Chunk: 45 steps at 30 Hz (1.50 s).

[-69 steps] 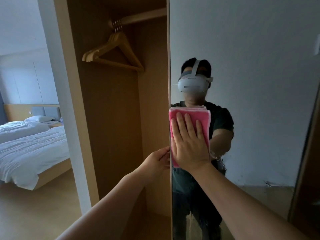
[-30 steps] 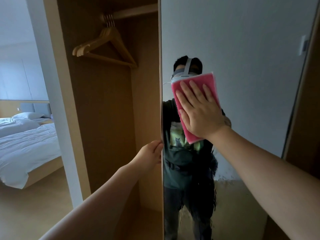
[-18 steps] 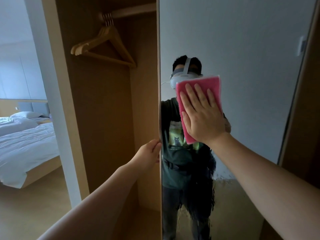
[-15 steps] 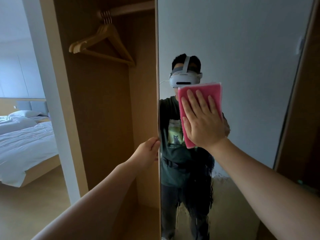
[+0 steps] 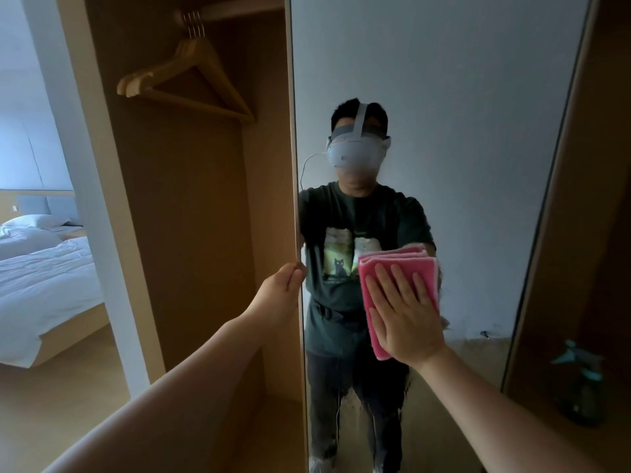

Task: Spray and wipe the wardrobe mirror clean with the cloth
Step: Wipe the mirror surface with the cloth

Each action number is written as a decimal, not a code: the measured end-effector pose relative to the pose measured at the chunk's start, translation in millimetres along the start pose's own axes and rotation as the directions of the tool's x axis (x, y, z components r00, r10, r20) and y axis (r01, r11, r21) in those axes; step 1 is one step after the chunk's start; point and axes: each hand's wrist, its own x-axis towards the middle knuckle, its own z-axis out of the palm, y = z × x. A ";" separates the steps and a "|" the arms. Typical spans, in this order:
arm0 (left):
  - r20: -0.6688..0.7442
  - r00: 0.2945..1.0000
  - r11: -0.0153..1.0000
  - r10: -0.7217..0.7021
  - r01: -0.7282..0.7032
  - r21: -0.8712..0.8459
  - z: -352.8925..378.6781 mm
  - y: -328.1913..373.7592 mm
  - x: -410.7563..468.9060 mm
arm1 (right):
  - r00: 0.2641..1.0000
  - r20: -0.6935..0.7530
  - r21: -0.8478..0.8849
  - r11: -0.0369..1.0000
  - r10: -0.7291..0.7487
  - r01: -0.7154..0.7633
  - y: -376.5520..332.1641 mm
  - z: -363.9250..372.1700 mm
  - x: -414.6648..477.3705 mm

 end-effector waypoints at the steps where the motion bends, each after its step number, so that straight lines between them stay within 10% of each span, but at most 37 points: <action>1: 0.003 1.000 1.000 -0.005 0.005 -0.004 0.4 0.3 -0.1 | 1.000 0.003 -0.001 1.000 -0.003 0.003 0.8 -0.1 -2.1; 17: -0.020 1.000 1.000 -0.011 0.011 0.017 3.5 3.0 -2.3 | 0.994 -0.059 -0.021 0.995 -0.096 0.095 54.6 -29.8 42.6; 45: -0.012 1.000 1.000 -0.019 0.019 0.000 1.0 0.9 -5.2 | 0.950 -0.033 -0.030 0.950 0.310 -0.311 92.9 -52.8 65.0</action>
